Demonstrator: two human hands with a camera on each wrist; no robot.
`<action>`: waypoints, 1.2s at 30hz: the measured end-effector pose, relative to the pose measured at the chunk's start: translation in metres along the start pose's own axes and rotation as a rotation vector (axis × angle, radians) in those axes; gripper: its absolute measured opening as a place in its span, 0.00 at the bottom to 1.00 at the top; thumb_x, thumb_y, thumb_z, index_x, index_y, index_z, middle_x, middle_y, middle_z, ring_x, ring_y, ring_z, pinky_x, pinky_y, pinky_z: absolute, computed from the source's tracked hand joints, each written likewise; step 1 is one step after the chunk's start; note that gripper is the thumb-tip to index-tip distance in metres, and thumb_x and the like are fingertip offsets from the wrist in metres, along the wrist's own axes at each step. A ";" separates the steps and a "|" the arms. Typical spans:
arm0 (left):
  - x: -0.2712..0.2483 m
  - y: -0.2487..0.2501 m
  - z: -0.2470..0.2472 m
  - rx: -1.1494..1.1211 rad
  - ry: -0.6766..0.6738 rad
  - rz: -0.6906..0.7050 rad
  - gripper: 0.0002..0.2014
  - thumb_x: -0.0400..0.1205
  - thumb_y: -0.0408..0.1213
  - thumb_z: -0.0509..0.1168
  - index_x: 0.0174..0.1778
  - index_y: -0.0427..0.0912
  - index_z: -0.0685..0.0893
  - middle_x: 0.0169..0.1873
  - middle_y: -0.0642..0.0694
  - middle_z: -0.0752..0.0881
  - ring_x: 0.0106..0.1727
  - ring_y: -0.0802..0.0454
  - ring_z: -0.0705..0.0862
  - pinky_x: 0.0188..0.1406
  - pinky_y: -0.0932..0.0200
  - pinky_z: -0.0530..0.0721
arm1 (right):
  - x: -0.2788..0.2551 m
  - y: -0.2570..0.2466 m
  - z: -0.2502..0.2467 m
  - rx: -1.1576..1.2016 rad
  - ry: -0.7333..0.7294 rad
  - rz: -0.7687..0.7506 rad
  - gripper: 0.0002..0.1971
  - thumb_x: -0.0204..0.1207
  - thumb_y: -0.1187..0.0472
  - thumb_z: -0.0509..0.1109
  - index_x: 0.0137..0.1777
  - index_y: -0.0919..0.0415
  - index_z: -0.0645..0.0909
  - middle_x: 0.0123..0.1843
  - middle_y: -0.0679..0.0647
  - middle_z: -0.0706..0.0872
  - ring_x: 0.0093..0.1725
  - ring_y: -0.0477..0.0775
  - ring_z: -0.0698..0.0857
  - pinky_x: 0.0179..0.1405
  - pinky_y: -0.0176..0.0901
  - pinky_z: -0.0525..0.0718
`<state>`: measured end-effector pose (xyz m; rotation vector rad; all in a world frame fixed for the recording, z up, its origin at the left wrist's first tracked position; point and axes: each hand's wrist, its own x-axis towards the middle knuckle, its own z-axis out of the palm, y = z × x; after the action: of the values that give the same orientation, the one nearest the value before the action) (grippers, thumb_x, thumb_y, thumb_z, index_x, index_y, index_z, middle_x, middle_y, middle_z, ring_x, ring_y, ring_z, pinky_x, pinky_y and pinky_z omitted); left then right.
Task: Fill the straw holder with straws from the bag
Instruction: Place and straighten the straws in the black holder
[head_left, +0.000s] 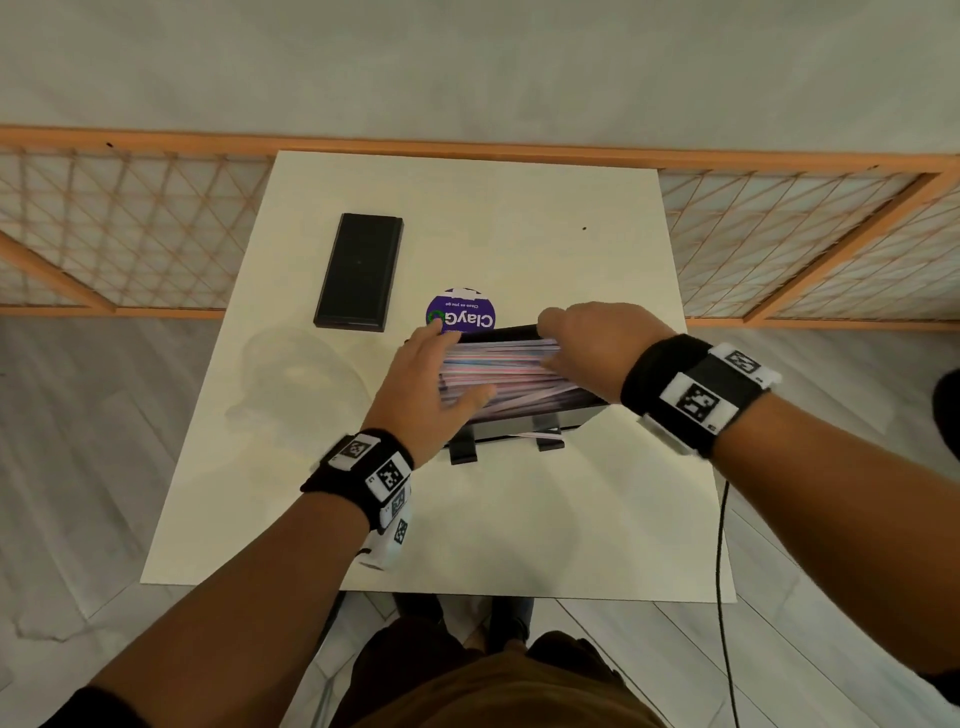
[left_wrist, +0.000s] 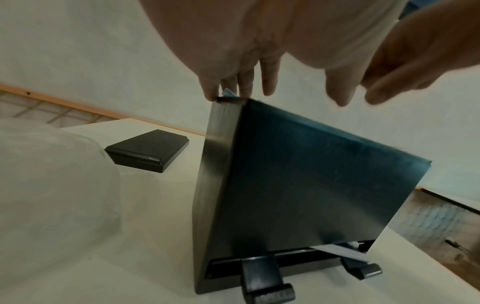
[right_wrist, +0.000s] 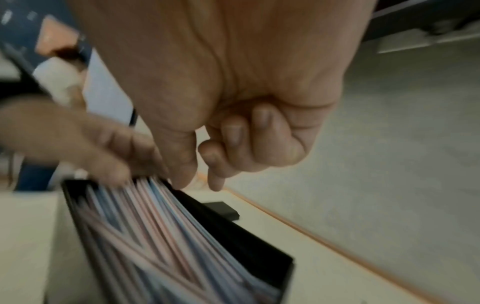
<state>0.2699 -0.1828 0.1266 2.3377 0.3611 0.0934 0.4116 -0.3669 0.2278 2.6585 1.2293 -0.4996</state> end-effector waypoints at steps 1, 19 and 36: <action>0.001 -0.002 0.002 0.042 -0.003 0.004 0.35 0.81 0.57 0.72 0.82 0.50 0.70 0.85 0.49 0.64 0.83 0.51 0.65 0.81 0.50 0.71 | -0.009 0.000 0.001 0.099 0.034 -0.015 0.13 0.86 0.48 0.61 0.61 0.53 0.78 0.45 0.52 0.84 0.43 0.58 0.82 0.40 0.48 0.77; -0.001 -0.002 0.007 0.073 -0.014 0.064 0.40 0.73 0.63 0.77 0.78 0.52 0.71 0.79 0.53 0.66 0.78 0.51 0.66 0.78 0.44 0.77 | -0.022 -0.018 0.201 1.122 0.003 0.684 0.24 0.81 0.48 0.71 0.73 0.59 0.81 0.40 0.50 0.90 0.47 0.59 0.89 0.54 0.44 0.83; -0.002 -0.004 0.010 0.069 -0.024 0.038 0.40 0.73 0.62 0.77 0.77 0.51 0.71 0.81 0.52 0.64 0.81 0.53 0.63 0.79 0.47 0.75 | -0.008 -0.056 0.221 1.367 0.342 0.935 0.10 0.78 0.53 0.76 0.57 0.49 0.81 0.46 0.53 0.87 0.43 0.55 0.87 0.38 0.40 0.79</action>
<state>0.2691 -0.1873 0.1169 2.4119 0.3123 0.0722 0.3136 -0.4001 0.0242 3.9418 -0.8631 -0.8956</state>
